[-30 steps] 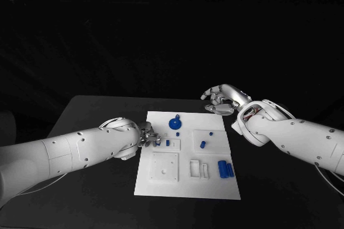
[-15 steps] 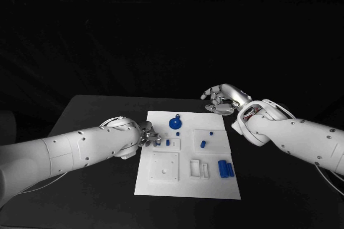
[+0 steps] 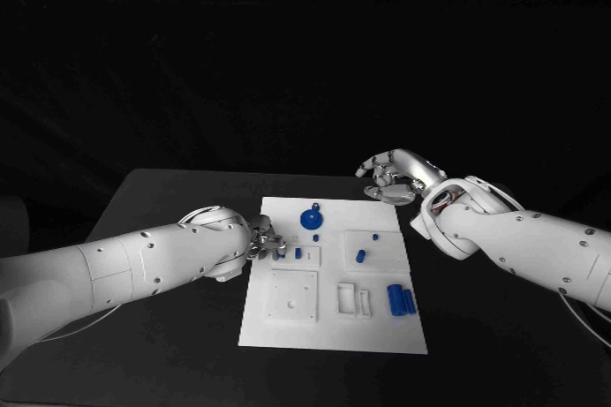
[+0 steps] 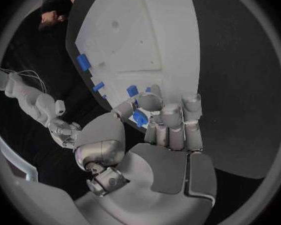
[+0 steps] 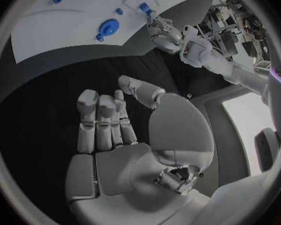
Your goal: Assemble the parts on the task board
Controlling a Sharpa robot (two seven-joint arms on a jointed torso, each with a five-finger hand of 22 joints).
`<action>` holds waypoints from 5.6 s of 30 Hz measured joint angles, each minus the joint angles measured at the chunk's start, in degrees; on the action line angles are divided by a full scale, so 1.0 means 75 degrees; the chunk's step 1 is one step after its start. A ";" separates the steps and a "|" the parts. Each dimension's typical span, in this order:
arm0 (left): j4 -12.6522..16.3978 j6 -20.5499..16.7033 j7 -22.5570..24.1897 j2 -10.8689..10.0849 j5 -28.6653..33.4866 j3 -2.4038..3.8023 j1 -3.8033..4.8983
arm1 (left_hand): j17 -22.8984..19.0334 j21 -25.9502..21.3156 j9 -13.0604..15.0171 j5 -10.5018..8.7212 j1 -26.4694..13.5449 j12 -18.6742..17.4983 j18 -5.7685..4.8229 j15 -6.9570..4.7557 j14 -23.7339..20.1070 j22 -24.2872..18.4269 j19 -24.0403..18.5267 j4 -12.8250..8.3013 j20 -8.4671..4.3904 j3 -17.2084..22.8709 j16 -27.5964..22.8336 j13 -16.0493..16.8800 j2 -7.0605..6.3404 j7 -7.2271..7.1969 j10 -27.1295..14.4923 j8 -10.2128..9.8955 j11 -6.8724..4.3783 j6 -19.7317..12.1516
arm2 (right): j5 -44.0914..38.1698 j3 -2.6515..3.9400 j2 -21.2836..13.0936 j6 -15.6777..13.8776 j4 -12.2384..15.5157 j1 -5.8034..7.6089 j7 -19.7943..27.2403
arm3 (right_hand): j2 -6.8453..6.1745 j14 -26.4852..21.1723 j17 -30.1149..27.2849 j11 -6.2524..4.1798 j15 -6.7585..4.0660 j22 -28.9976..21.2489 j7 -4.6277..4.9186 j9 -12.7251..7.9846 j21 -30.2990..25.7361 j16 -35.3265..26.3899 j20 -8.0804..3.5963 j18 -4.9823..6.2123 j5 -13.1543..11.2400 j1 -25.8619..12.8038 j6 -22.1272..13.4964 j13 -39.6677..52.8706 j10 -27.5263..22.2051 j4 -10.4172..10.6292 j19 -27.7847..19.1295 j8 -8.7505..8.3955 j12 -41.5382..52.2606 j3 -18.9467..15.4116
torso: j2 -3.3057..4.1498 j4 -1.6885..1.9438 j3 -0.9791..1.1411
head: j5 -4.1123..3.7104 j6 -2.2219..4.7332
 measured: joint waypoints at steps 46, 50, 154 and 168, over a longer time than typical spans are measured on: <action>0.0040 -0.0119 0.0185 0.0123 -0.0023 0.0005 -0.0025 | 0.0398 0.0030 0.0135 -0.0625 0.0263 0.0438 0.0000 0.0064 0.0129 0.0017 0.0027 0.0328 -0.0028 -0.0123 0.0124 0.0397 -0.0139 -0.0073 0.0088 0.0377 -0.0076 0.0309 | 0.0000 0.0000 0.0041 0.0082 -0.0024 0.0001 -0.0011 | 0.0000 0.0000 -0.0006 0.0000 0.0000 -0.0002 0.0012 -0.0024 0.0000 0.0000 0.0013 0.0001 0.0359 0.0000 -0.0012 -0.0028 0.0000 -0.0021 -0.0012 0.0000 0.0030 0.0021 | 0.0000 0.0004 0.0000 | -0.0018 -0.0004; 0.0036 -0.0113 0.0189 0.0120 -0.0026 0.0005 -0.0026 | 0.0398 0.0060 0.0134 -0.0620 0.0293 0.0438 0.0000 0.0066 0.0129 0.0017 0.0027 0.0320 -0.0028 -0.0132 0.0124 0.0397 -0.0169 -0.0073 0.0088 0.0376 -0.0075 0.0309 | 0.0000 0.0000 0.0037 0.0088 -0.0019 0.0001 -0.0012 | 0.0000 0.0000 -0.0006 0.0000 0.0000 -0.0002 0.0014 -0.0029 0.0000 0.0000 0.0013 0.0001 0.0359 0.0000 -0.0014 -0.0028 0.0000 -0.0021 -0.0012 0.0000 0.0030 0.0021 | -0.0001 0.0004 0.0001 | -0.0017 -0.0004; 0.0058 -0.0186 0.0096 0.0025 0.0045 0.0007 -0.0027 | 0.0706 0.0060 0.0091 -0.0265 0.0494 0.0593 0.0122 0.0175 0.0179 0.0014 0.0082 0.0122 -0.0027 -0.1346 0.0034 0.0554 0.0113 -0.0213 0.0056 0.0639 -0.0055 0.0563 | 0.0000 0.0000 0.0039 0.0120 0.0005 0.0002 -0.0009 | 0.0030 0.0000 -0.0010 0.0000 0.0000 -0.0001 0.0022 -0.0030 0.0000 0.0000 0.0014 0.0000 0.0419 -0.0031 0.0026 -0.0037 0.0000 -0.0042 0.0015 0.0000 0.0022 -0.0001 | -0.0001 -0.0001 0.0010 | 0.0005 -0.0007; 0.0039 -0.0143 0.0101 0.0040 -0.0071 0.0010 -0.0023 | 0.0749 0.0060 0.0070 0.0198 0.0564 0.0621 0.0121 0.0176 0.0179 0.0020 0.0082 0.0046 -0.0027 -0.1422 0.0001 0.0564 0.0043 -0.0212 0.0056 0.0644 -0.0056 0.0564 | 0.0000 0.0000 0.0042 0.0123 0.0015 0.0001 -0.0009 | 0.0030 0.0000 -0.0009 0.0000 0.0000 -0.0001 0.0021 -0.0037 0.0000 0.0000 0.0014 0.0000 0.0456 -0.0030 0.0032 -0.0036 0.0000 -0.0042 0.0015 0.0000 0.0022 -0.0001 | 0.0000 0.0004 -0.0004 | 0.0000 0.0005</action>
